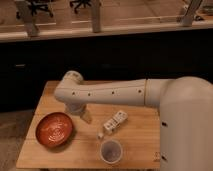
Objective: Drag the ceramic bowl in a circle
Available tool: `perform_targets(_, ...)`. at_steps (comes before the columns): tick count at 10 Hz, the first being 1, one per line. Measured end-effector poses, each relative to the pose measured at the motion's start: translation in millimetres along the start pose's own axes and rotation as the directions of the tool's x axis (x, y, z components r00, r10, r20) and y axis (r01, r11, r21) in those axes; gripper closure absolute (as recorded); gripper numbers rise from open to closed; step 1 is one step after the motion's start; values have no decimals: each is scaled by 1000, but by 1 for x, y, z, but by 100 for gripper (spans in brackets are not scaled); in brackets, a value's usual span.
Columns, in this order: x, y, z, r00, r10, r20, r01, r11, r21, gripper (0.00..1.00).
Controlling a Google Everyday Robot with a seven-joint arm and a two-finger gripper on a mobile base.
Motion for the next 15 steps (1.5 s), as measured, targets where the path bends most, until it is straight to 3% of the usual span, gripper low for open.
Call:
perform_targets(5, -20, -22, 34, 996, -81, 45, 81, 997, 7, 20)
perform_targets(15, -36, -31, 72, 995, -65, 71, 62, 997, 39, 20)
